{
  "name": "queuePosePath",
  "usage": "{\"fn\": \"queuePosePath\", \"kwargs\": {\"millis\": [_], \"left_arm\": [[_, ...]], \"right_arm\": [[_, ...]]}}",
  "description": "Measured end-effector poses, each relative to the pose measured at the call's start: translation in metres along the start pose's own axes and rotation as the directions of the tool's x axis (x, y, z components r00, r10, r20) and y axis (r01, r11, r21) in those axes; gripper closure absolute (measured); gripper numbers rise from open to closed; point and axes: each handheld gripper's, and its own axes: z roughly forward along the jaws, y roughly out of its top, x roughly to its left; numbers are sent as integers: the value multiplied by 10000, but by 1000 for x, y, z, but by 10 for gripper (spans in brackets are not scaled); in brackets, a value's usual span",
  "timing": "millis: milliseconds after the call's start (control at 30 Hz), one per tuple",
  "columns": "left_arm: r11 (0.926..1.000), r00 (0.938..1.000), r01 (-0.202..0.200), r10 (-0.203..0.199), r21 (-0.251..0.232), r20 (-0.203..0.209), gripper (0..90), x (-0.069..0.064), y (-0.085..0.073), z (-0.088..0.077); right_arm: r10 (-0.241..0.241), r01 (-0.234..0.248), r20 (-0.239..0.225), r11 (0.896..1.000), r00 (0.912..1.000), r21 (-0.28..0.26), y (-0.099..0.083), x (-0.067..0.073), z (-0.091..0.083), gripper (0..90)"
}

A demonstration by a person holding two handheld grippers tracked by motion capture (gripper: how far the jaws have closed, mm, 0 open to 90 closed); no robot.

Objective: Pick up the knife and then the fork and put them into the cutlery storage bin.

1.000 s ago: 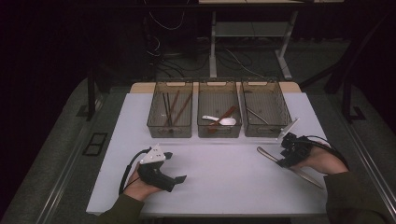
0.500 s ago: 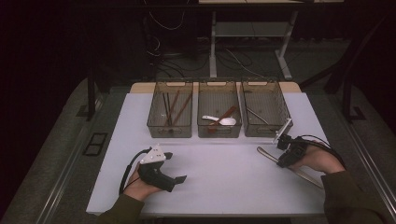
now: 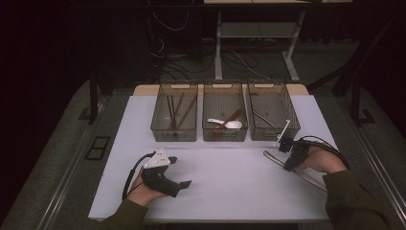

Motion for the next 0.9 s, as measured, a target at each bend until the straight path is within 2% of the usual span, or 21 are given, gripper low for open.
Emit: {"fn": "queuePosePath", "kwargs": {"millis": [167,267,367,500,800,900], "left_arm": [[10000,10000,-49,49,15,13,0,0,0,0],[10000,10000,-43,43,-14,11,0,0,0,0],[10000,10000,-49,49,2,19,0,0,0,0],[10000,10000,-39,39,-14,8,0,0,0,0],[10000,10000,-51,51,-16,26,0,0,0,0],[10000,10000,-48,48,-6,33,0,0,0,0]], "right_arm": [[131,-131,-22,9999,9999,32,1,-1,0,798],[444,-445,-117,9990,9989,-49,0,-2,0,799],[440,-450,-302,9984,9986,-334,-4,-5,-1,799],[491,-507,-228,9958,9985,-763,-8,-7,-7,799],[994,-986,-40,9796,9950,-1753,-18,-13,-21,800],[1101,-1084,-56,9677,9939,-2278,-22,-15,-27,799]]}}
